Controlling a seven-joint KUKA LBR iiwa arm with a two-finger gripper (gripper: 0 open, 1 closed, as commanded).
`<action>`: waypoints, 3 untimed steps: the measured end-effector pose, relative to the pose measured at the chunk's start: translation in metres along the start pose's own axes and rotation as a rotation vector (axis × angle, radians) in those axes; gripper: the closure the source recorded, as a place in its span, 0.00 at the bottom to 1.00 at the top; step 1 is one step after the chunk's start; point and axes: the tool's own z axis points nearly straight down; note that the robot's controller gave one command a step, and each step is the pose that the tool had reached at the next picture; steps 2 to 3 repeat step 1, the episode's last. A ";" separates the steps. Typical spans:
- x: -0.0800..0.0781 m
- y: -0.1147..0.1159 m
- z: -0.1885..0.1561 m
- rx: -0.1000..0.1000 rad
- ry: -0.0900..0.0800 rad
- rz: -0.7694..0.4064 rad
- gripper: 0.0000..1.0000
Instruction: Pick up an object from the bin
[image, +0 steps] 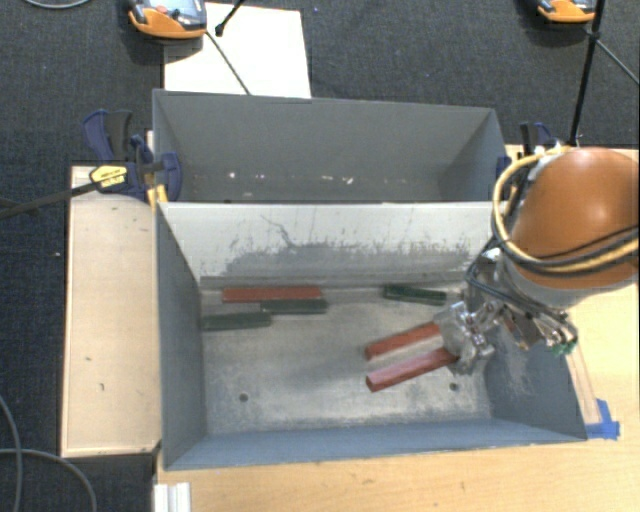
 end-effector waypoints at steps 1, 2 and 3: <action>0.000 -0.001 -0.021 -0.002 0.004 0.004 1.00; 0.000 -0.001 -0.021 -0.002 0.004 0.004 1.00; 0.000 -0.001 -0.021 -0.002 0.004 0.004 1.00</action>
Offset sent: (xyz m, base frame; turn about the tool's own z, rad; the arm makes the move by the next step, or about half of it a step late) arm 0.0156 -0.0325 -0.0765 0.2113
